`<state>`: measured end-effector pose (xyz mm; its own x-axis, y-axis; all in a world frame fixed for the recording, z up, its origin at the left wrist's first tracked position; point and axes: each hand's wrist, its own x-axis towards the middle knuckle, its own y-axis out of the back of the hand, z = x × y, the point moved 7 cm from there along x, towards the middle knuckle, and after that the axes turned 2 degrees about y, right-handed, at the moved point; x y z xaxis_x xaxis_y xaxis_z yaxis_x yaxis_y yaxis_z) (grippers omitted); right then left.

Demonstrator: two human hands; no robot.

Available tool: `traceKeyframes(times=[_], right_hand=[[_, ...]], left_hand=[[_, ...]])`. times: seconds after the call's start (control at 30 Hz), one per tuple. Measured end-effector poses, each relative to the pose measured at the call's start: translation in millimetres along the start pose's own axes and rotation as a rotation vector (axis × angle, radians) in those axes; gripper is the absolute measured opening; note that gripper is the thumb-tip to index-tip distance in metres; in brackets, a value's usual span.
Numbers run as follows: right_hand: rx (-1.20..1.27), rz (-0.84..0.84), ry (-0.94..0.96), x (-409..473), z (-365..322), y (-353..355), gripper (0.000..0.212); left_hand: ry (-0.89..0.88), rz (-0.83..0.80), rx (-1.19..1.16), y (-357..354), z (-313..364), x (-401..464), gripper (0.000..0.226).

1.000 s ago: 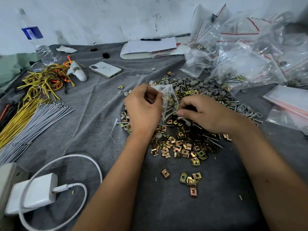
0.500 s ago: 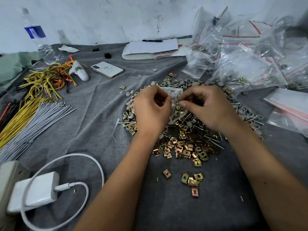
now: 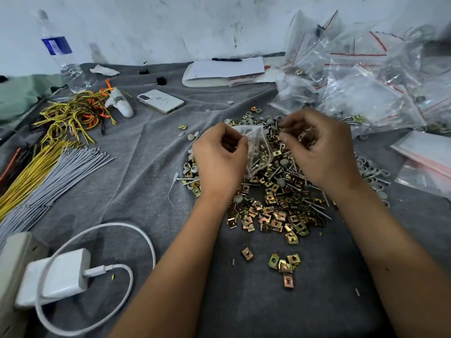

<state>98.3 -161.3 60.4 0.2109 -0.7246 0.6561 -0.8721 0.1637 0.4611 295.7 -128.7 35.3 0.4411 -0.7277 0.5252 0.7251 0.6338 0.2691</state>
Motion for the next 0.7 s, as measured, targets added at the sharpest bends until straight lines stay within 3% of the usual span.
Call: traceKeyframes(times=[0.07,0.2,0.33,0.47,0.7], right_hand=[[-0.107,-0.106,-0.020,0.8,8.9,-3.1,0.014],[-0.295,-0.521,-0.040,-8.2,20.9,-26.8,0.020],[-0.269,-0.686,-0.082,-14.5,23.2,-31.0,0.019],[-0.289,-0.628,-0.031,-10.9,19.2,-30.8,0.011],[-0.051,-0.312,-0.004,-1.6,10.3,-13.5,0.010]], left_hand=[[0.032,0.019,-0.027,2.2,-2.4,1.2,0.023],[0.095,0.053,-0.074,5.4,-5.9,1.9,0.020],[0.101,0.050,-0.075,5.4,-5.2,1.6,0.016],[0.092,0.055,-0.060,5.0,-5.1,1.5,0.016],[0.078,0.041,-0.061,4.0,-5.9,1.7,0.018]])
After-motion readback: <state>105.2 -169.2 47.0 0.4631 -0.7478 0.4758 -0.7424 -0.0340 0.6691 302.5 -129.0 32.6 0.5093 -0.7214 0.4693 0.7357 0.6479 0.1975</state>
